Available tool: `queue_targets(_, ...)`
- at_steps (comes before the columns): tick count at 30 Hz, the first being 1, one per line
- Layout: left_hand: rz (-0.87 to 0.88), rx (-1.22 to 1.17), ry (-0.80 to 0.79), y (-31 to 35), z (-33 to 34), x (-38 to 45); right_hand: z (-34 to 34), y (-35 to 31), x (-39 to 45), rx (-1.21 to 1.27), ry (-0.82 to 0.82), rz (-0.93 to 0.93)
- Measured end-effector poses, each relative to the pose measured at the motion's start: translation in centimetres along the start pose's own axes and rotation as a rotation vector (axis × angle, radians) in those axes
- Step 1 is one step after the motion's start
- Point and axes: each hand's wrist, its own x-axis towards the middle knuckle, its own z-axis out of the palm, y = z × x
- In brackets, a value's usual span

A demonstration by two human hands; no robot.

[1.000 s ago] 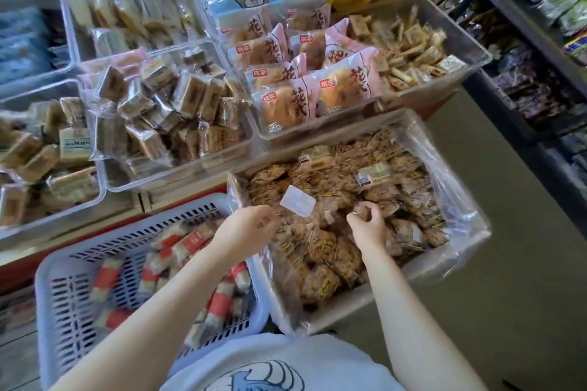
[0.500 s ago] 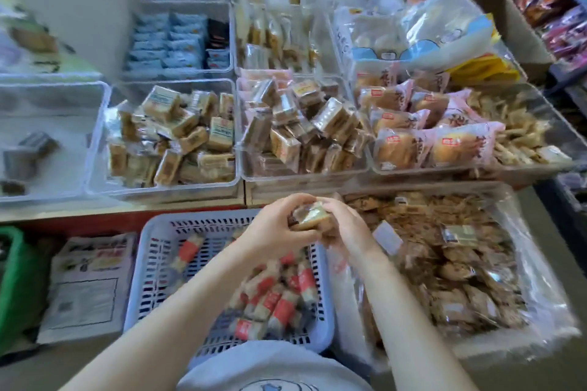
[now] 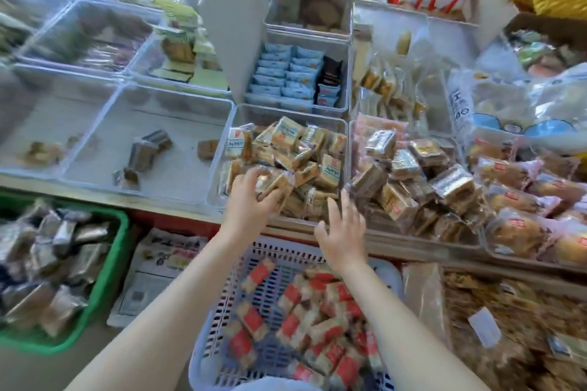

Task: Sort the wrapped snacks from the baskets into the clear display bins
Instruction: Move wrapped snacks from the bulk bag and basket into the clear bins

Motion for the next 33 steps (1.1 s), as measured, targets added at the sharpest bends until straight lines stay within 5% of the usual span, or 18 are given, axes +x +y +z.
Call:
queue_targets(5,0.042,-0.004,0.201,1.3,-0.2,6.7,0.3,0.7,-0.1,-0.098,-0.017,-0.024)
queue_targets(13,-0.020,0.438,-0.059,-1.3,1.7,11.6,0.4,0.6,0.0,-0.134,-0.013,-0.025)
queue_targets(21,0.205,0.309,0.084,1.1,2.1,3.7,-0.3,0.4,-0.3,-0.087,-0.040,-0.054)
queue_targets(25,0.195,0.277,-0.104,2.8,4.2,-2.1,-2.3,1.2,-0.4,0.105,-0.069,-0.066)
queue_targets(28,0.150,0.349,-0.347,4.0,6.9,-5.4,-4.7,3.6,-3.2,0.215,0.124,-0.081)
queue_targets(33,0.174,0.525,-0.670,7.2,14.4,-9.4,-7.7,13.0,-10.7,0.353,0.274,0.197)
